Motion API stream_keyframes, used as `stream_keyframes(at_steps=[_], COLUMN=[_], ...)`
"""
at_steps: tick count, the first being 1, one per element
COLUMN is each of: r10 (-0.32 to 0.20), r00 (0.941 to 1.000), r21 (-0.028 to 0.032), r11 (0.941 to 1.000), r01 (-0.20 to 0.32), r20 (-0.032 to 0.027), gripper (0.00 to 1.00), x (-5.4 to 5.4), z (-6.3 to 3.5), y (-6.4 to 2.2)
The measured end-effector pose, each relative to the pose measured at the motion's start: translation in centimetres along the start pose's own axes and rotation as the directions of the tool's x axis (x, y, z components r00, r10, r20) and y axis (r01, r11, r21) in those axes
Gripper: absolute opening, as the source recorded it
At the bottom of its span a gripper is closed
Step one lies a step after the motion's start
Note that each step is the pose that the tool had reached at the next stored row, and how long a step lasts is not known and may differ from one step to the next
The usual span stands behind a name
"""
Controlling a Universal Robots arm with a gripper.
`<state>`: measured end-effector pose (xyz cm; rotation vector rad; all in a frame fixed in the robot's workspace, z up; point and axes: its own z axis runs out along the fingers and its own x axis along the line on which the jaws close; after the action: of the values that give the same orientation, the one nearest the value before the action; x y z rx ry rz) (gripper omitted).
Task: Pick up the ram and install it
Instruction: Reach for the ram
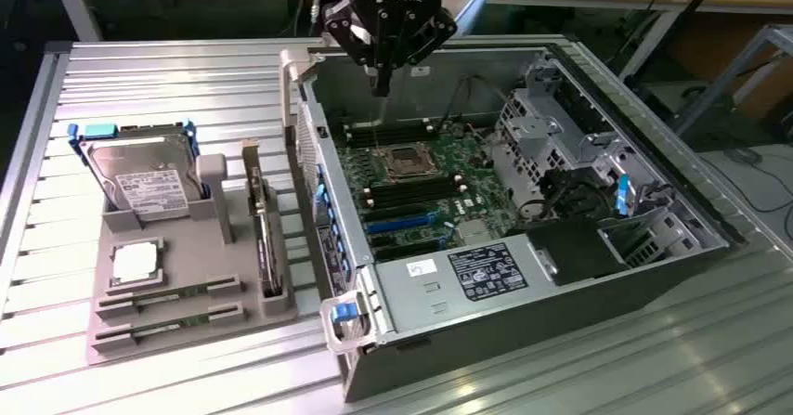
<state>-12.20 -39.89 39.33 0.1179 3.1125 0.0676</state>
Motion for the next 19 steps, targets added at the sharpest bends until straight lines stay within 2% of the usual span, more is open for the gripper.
stream_keyframes(at_steps=[1, 2, 5, 11, 14, 16, 17, 18, 19], r10=[0.001, 0.002, 0.002, 0.002, 0.002, 0.002, 0.001, 0.002, 0.002], r00=[1.0000, 1.0000, 1.0000, 1.0000, 1.0000, 1.0000, 1.0000, 1.0000, 1.0000], r21=[0.0001, 0.0001, 0.0001, 0.0000, 0.0001, 0.0001, -0.0002, -0.0013, -0.0020], r11=[1.0000, 1.0000, 1.0000, 1.0000, 1.0000, 1.0000, 1.0000, 1.0000, 1.0000], r01=[-0.001, -0.002, -0.002, -0.002, -0.002, -0.002, -0.001, -0.002, -0.002], r20=[0.0001, 0.0000, 0.0001, 0.0002, 0.0001, 0.0001, 0.0001, -0.0001, 0.0000], gripper=[0.11, 0.11, 0.11, 0.11, 0.11, 0.11, 0.11, 0.11, 0.11], x=[0.8, 2.1, 4.5, 7.6, 9.9, 10.8, 11.5, 13.3, 13.9], z=[-0.02, -0.04, -0.02, 0.08, 0.23, 0.29, 0.36, 0.55, 0.64], y=[-0.05, -0.14, -0.32, -0.56, -0.75, -0.82, -0.88, -1.18, -1.35])
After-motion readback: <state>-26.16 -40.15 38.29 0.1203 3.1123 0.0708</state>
